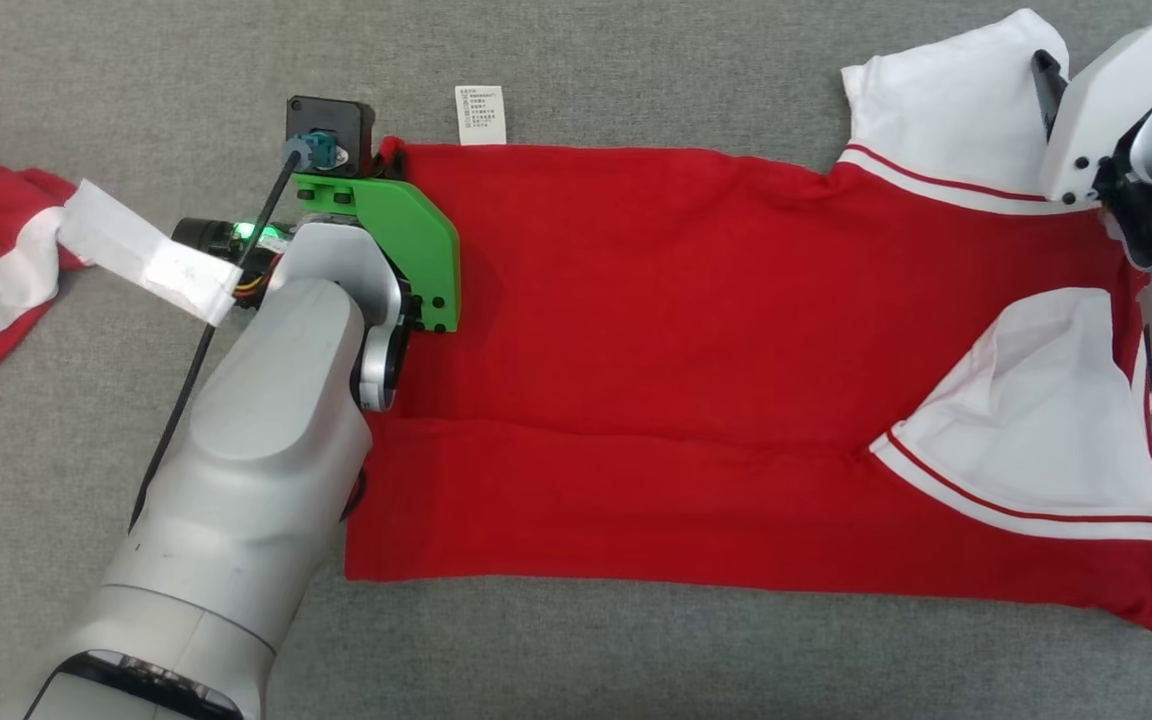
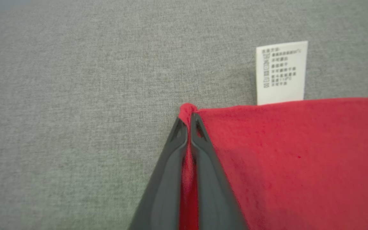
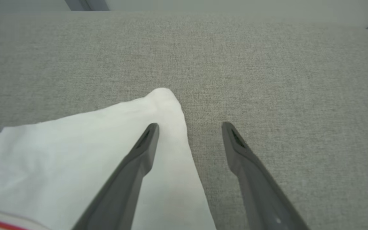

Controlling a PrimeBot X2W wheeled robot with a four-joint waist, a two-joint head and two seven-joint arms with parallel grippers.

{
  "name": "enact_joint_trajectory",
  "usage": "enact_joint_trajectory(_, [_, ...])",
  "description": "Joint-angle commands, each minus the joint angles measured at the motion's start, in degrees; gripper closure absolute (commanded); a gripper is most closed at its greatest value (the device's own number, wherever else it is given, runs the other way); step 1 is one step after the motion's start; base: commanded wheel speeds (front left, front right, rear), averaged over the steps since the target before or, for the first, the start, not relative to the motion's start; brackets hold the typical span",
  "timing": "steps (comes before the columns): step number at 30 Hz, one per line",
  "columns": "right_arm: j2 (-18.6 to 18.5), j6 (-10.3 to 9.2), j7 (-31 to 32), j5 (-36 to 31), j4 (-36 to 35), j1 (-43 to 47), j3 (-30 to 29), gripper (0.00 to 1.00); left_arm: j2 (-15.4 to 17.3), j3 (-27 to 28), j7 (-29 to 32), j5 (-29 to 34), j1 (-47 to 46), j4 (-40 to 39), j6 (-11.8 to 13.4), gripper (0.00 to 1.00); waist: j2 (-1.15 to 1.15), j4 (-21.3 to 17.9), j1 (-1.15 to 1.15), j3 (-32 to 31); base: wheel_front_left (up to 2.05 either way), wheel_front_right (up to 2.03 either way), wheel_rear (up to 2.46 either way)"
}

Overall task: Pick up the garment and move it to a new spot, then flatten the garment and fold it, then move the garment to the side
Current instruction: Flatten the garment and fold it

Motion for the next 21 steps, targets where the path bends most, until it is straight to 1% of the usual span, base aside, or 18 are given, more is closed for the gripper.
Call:
enact_joint_trajectory(1, [-0.8, -0.03, -0.5, -0.8, 0.7, -0.6, 0.0, 0.00, 0.2, -0.3, 0.0, -0.6, 1.4, 1.5, 0.4, 1.00, 0.00, 1.5, 0.00, 0.6, 0.00, 0.00, 0.00])
enact_joint_trajectory(4, [-1.4, -0.02, -1.2, -1.5, 2.5, -1.6, -2.4, 0.00, -0.6, -0.7, -1.1, -1.0, 1.1, 1.4, 0.3, 1.00, 0.00, 2.6, 0.00, 1.4, 0.00, 0.00, 0.00])
enact_joint_trajectory(8, [-0.3, -0.01, -1.1, -2.5, 5.8, -2.5, -4.6, 0.00, -1.0, -1.6, -2.2, -1.5, 0.7, 1.6, 0.3, 1.00, 0.00, 3.4, 0.00, 2.3, 0.00, 0.00, 0.00])
enact_joint_trajectory(10, [0.4, 0.00, -1.0, -2.9, 7.5, -2.2, -4.1, 0.00, -1.1, -1.9, -2.5, -1.8, 0.5, 1.9, 0.3, 1.00, 0.00, 3.5, 0.00, 2.4, 0.00, 0.00, 0.00])
enact_joint_trajectory(13, [1.9, 0.27, 0.4, -1.1, 10.0, -2.1, -2.4, 0.00, -1.2, -2.2, -3.3, -2.1, 0.4, 2.2, 0.6, 1.00, 0.00, 3.6, 0.00, 2.2, 0.00, 0.00, 0.00])
enact_joint_trajectory(17, [2.0, 0.30, 2.0, 2.0, 12.0, -1.8, -0.3, 0.00, -1.3, -2.6, -4.1, -2.7, 0.3, 2.6, 0.5, 1.00, 0.00, 3.6, 0.00, 1.6, 0.00, 0.00, 0.00])
enact_joint_trajectory(18, [1.7, 0.30, 2.6, 2.5, 12.4, -1.5, 0.4, 0.42, -1.4, -2.7, -4.3, -2.7, 0.3, 2.8, 0.3, 1.00, 0.00, 3.6, 0.00, 1.4, 0.00, 0.00, 0.00])
enact_joint_trajectory(19, [1.4, 0.29, 2.7, 3.0, 12.6, -1.4, 0.8, 0.65, -1.4, -2.8, -4.5, -2.8, 0.4, 3.0, 0.2, 1.00, 0.00, 3.6, 0.00, 1.2, 0.00, 0.00, 0.00])
enact_joint_trajectory(20, [0.8, 0.28, 2.6, 3.4, 12.8, -1.2, 1.2, 0.95, -1.4, -2.8, -4.6, -3.0, 0.4, 3.1, 0.2, 1.00, 0.00, 3.6, 0.00, 1.0, 0.00, 0.00, 0.00])
enact_joint_trajectory(21, [0.3, 0.27, 2.1, 3.3, 12.7, -1.2, 1.6, 1.00, -1.4, -2.8, -4.8, -3.1, 0.5, 3.2, 0.2, 1.00, 0.00, 3.6, 0.00, 0.9, 0.00, 0.00, 0.00])
